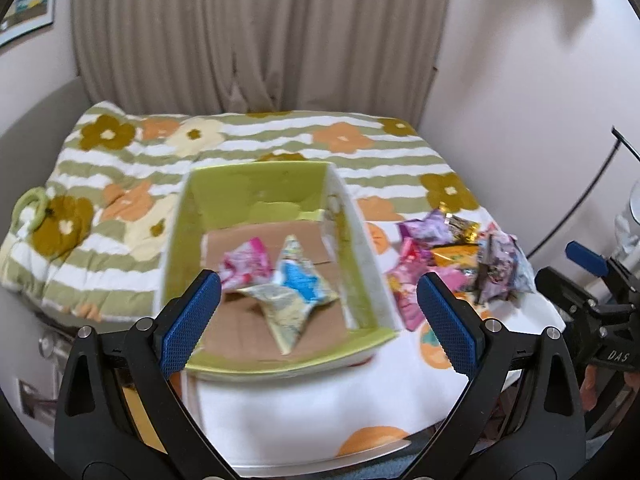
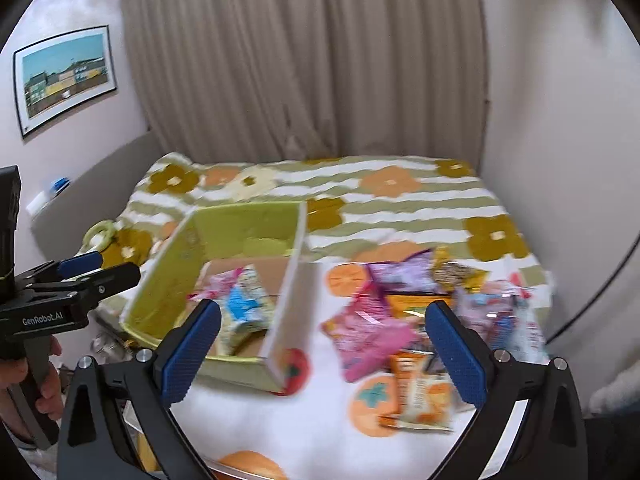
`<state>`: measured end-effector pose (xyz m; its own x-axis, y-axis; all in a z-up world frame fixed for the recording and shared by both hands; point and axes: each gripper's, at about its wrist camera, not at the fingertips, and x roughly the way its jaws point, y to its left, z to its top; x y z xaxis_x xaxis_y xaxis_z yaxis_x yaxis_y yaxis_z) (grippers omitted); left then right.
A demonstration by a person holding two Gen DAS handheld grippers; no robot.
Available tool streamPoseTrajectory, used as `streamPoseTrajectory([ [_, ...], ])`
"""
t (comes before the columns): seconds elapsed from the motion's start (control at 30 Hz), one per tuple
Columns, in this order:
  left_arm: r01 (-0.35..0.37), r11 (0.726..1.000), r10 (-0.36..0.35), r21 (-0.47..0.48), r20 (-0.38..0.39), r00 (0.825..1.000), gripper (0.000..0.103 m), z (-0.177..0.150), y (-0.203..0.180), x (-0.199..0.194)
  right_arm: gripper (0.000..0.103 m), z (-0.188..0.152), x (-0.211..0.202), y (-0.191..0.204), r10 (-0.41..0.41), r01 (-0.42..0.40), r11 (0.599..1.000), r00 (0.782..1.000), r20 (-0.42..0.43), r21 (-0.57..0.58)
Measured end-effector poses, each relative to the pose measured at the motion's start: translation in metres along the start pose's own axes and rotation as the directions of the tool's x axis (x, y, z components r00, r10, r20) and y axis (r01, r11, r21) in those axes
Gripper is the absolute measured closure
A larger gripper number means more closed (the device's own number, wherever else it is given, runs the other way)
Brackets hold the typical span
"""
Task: Organize snacks
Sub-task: 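Grasp the orange cake packet with left gripper while right grasps the purple-blue packet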
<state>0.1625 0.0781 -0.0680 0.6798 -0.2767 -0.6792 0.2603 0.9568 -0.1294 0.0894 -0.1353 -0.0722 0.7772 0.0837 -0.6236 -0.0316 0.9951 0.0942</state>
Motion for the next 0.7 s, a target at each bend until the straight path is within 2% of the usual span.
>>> streamPoseTrajectory([
  [0.13,0.017,1.000,-0.017,0.020,-0.013,1.000,0.005,-0.001,-0.039,0.013,0.001,-0.005,-0.012,-0.041,-0.042,0.042,0.999,0.999,0.011,0.022],
  [0.3,0.019,1.000,-0.019,-0.009,-0.050,0.999,0.005,-0.005,-0.084,0.033,0.001,-0.010,-0.014,-0.092,-0.023,0.023,1.000,1.000,-0.017,-0.008],
  [0.5,-0.003,1.000,0.001,-0.011,-0.124,0.992,0.005,-0.021,-0.137,0.066,0.001,-0.016,-0.004,-0.138,0.037,-0.042,0.993,0.998,-0.049,-0.112],
  [0.7,-0.008,1.000,0.003,-0.024,-0.200,0.980,0.005,-0.041,-0.174,0.106,0.001,-0.026,0.026,-0.174,0.107,-0.128,0.963,0.989,-0.100,-0.237],
])
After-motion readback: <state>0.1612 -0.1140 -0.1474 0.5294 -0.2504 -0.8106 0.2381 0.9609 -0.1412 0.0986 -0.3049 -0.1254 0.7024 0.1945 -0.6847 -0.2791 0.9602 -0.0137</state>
